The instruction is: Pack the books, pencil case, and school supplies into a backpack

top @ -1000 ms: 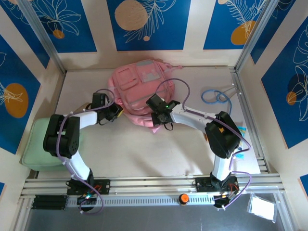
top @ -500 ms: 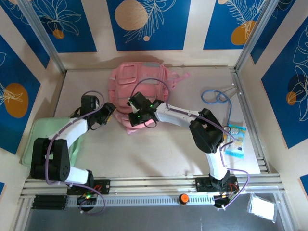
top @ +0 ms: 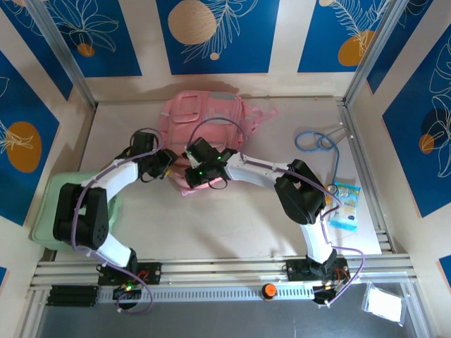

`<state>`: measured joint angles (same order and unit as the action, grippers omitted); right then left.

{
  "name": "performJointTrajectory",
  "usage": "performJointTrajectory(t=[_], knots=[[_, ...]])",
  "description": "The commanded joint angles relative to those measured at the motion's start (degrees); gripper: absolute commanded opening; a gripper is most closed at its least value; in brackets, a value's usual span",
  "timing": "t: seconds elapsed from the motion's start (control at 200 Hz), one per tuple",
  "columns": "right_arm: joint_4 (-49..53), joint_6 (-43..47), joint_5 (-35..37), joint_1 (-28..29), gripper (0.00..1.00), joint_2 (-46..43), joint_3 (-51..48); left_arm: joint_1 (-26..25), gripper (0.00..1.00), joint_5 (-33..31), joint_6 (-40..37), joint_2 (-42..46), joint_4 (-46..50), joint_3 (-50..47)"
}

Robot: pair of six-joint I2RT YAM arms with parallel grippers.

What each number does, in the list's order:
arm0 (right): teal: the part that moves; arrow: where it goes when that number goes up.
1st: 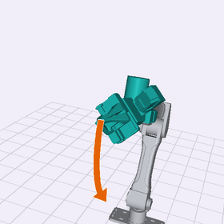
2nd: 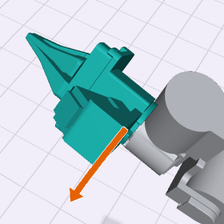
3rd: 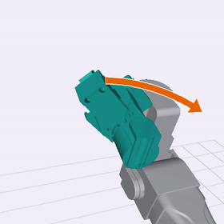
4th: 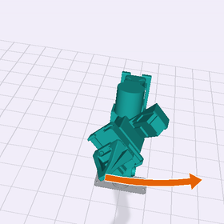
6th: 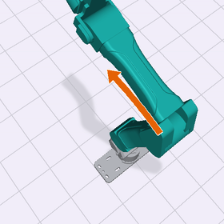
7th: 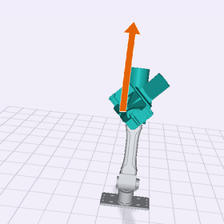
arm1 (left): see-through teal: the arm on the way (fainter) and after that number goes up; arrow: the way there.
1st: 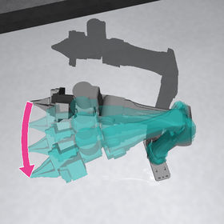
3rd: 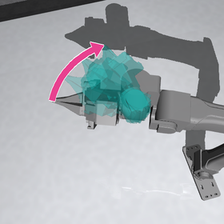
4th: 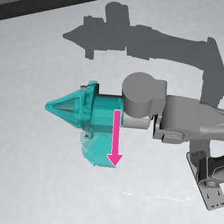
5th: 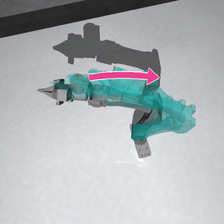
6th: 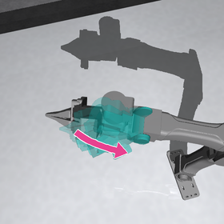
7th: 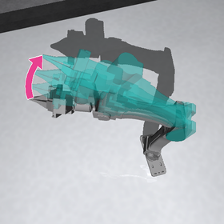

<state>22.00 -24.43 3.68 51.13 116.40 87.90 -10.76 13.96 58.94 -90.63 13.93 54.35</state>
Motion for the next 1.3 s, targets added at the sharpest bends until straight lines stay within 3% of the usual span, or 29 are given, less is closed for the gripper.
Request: performJointTrajectory(t=[0.0,0.195,0.3,0.54,0.755,0.835,1.035,1.175,1.295], knots=[[0.6,0.2,-1.8,2.0,0.0,-1.3,-0.8,-0.7,0.47,-4.3,-0.9,-2.7,5.9,2.5],[2.0,-0.6,1.9,2.4,0.0,-1.8,-1.4,-0.9,0.43,-5.0,-0.8,-5.4,4.9,2.9],[2.9,-0.8,3.7,2.6,0.0,-1.9,-1.4,-0.9,0.36,-4.8,-1.4,-7.4,4.5,3.5],[10.4,-5.4,16.2,2.6,0.0,-1.9,-0.9,-0.9,0.0,-4.9,-2.8,-8.4,4.0,4.7],[17.7,-11.9,28.0,0.9,0.01,-5.1,-5.3,-0.8,0.0,-6.3,-4.2,-6.6,4.8,4.6],[16.2,-11.6,27.1,0.0,0.05,-7.2,-7.8,-0.8,0.0,-6.0,-4.5,-6.5,4.6,4.8],[11.7,-7.2,16.7,-1.0,0.19,-8.5,-7.3,-0.8,0.0,-4.3,-4.8,-6.1,3.8,4.8],[7.2,-11.4,12.5,-3.8,0.37,-14.3,-11.1,-0.8,0.0,-2.2,-6.0,-5.2,3.6,4.6],[4.1,-19.9,5.2,-10.6,0.51,-18.4,-15.4,-0.8,0.0,-1.1,-6.7,-3.8,3.5,3.6]])
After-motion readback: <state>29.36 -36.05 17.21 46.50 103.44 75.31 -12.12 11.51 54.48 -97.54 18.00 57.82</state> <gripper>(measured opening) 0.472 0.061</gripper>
